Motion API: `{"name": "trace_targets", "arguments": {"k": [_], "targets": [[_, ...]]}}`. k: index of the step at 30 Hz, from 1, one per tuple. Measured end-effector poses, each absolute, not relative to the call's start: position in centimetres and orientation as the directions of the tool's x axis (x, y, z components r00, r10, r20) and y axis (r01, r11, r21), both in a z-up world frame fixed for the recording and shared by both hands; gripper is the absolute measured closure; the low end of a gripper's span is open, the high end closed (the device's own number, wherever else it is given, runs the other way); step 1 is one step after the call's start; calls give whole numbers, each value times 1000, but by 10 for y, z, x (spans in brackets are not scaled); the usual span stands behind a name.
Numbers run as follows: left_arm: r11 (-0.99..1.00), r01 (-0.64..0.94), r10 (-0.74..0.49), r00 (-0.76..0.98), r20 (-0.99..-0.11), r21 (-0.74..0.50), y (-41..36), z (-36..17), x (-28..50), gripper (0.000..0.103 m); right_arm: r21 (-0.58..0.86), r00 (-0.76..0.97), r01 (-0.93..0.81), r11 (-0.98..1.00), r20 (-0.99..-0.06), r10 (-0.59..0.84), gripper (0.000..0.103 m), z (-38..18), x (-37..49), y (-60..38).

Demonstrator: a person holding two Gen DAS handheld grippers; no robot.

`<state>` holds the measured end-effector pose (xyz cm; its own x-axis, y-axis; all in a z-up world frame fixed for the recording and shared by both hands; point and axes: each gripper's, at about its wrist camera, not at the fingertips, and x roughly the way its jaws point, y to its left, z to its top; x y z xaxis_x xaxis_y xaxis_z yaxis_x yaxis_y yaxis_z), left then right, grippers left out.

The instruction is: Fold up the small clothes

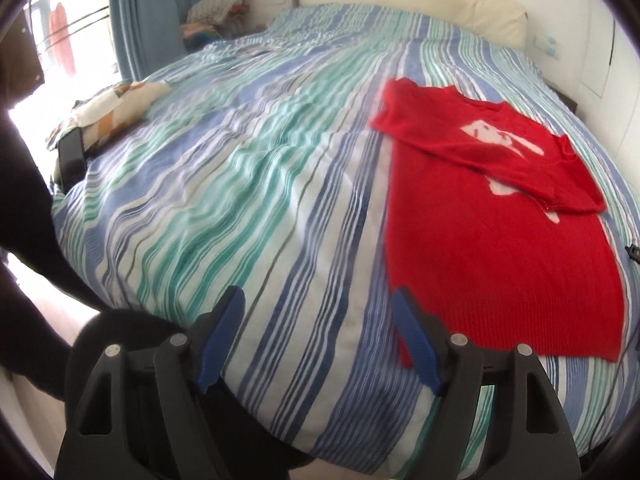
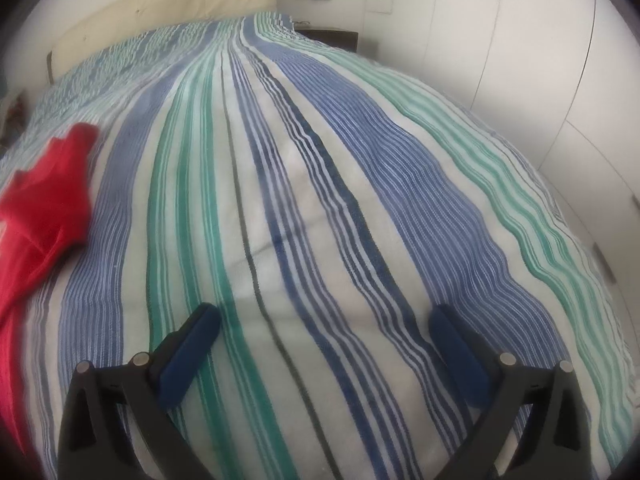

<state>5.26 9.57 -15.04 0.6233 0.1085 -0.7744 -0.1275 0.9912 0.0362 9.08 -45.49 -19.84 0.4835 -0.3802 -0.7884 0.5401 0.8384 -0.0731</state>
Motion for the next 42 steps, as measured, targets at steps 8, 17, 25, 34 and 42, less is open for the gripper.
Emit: {"name": "trace_targets", "arguments": {"k": [8,17,25,34,42], "targets": [[990,-137,116,628,-769,38,94,-152,52,24,-54,485,540,840,-796,-363,0,-202,88,-457],[982,-178,160,643,-749,57,100,-150,43,21,-51,486,540,840,-796,-361,0,-202,89,-458],[980,-195,141,622,-770,21,107,-154,50,21,-52,486,541,840,-796,-362,0,-202,89,-458],[983,-176,154,642,-751,51,100,-150,45,21,-52,486,541,840,-796,-362,0,-202,89,-458],[984,-169,153,641,-752,56,98,-151,46,21,-52,486,541,840,-795,-362,0,-202,88,-458]]}}
